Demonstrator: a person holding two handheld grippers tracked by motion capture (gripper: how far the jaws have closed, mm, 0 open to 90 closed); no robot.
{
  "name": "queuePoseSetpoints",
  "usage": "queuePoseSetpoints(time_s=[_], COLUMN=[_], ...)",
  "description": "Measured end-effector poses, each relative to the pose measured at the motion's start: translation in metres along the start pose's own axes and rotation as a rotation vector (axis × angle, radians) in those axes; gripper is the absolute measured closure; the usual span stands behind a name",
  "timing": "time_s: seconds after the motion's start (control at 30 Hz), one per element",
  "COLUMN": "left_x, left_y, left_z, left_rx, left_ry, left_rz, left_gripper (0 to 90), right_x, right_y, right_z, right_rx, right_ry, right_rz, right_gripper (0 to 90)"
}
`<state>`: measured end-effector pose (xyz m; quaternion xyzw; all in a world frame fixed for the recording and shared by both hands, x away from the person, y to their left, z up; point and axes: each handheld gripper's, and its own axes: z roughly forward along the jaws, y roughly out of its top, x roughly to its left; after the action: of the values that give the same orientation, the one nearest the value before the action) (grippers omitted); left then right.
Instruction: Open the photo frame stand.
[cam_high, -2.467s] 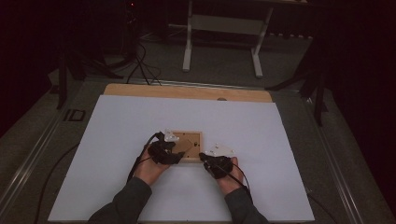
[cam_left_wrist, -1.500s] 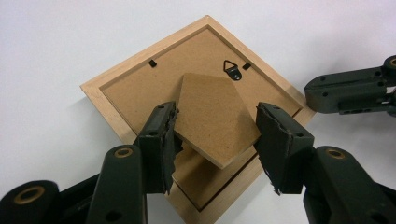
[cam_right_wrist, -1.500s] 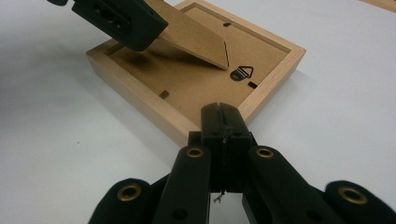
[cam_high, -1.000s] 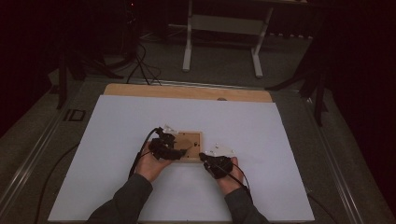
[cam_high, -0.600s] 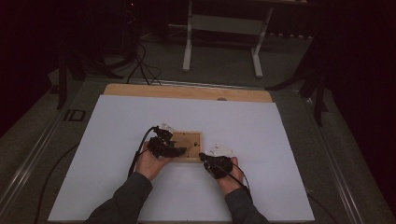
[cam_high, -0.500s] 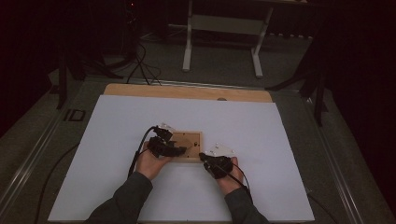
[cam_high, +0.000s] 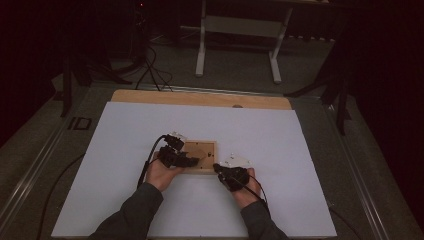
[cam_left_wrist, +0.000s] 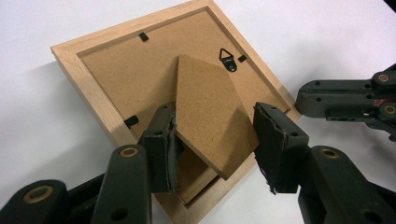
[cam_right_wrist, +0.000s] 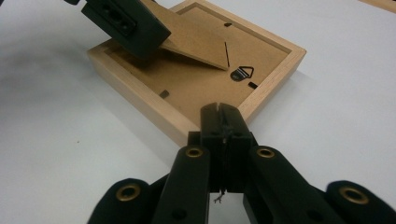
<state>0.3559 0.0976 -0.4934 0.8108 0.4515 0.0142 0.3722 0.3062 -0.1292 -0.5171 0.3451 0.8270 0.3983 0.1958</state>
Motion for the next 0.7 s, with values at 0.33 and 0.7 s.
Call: queuePoseSetpoints(time_s=[0.33, 0.7], left_x=[-0.005, -0.017], left_y=[-0.001, -0.006], left_z=[0.000, -0.004], left_rx=[-0.018, -0.046], left_ry=[0.032, 0.090], left_rz=[0.046, 0.156], left_gripper=[52.6, 52.5], right_x=[-0.005, -0.014], right_y=[0.007, 0.033], right_z=[-0.007, -0.024], right_rx=[-0.007, -0.071], right_ry=[-0.007, -0.009], right_rz=[-0.003, -0.001], right_gripper=[73.5, 65.0])
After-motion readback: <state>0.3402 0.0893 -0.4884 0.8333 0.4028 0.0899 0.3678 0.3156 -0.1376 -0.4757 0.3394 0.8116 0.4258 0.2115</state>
